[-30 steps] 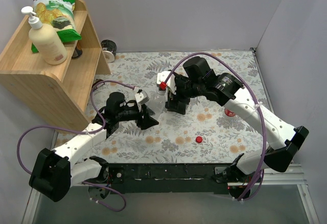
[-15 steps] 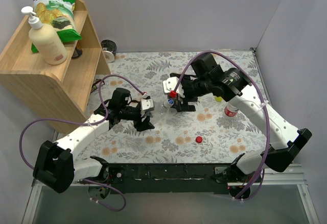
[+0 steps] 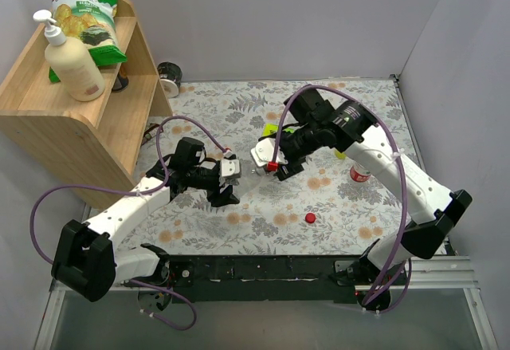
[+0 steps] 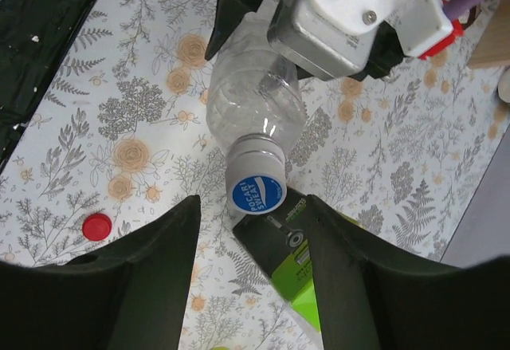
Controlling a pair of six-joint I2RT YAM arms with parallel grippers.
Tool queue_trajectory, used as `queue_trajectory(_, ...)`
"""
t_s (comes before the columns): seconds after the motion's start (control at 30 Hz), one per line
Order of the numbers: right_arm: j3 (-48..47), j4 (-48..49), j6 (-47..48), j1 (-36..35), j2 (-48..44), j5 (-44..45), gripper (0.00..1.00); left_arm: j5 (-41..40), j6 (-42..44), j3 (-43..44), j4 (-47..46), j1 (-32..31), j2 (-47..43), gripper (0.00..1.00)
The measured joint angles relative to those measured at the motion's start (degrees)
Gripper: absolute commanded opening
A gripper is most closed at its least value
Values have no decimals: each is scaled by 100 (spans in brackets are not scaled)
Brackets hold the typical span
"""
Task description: Screw on the bottle caps
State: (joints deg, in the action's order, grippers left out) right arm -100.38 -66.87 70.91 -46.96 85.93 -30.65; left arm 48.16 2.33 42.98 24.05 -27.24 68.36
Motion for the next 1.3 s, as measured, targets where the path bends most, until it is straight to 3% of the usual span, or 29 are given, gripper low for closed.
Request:
queue_trajectory(0.3, -229, -474, 723, -179, 310, -15, 53, -2, 192, 68, 160, -26, 0, 0)
queue_trajectory(0.57, -229, -487, 868, -273, 345, 39, 27, 4, 278, 70, 247, -35, 0, 0)
queue_trajectory(0.73, -221, -407, 715, -284, 348, 98, 19, -9, 164, 70, 208, -35, -2, 0)
queue_trajectory(0.9, -247, 15, -240, -236, 382, 203, 15, -236, -407, -186, -376, -42, -240, 0)
queue_trajectory(1.03, -789, 109, -1403, -164, 796, 166, 13, -704, -1005, -468, -979, -92, -505, 0)
queue_trajectory(1.1, -977, 286, -2083, -96, 988, 127, 11, -944, -1233, -505, -1172, -101, -509, 0)
queue_trajectory(1.17, -1115, 487, -2756, -33, 1141, 76, 1, -1228, -1403, -511, -1285, -122, -494, 0)
queue_trajectory(1.3, -1432, 970, -4409, 164, 1569, -52, 1, -1838, -1714, -511, -1445, -175, -424, 0)
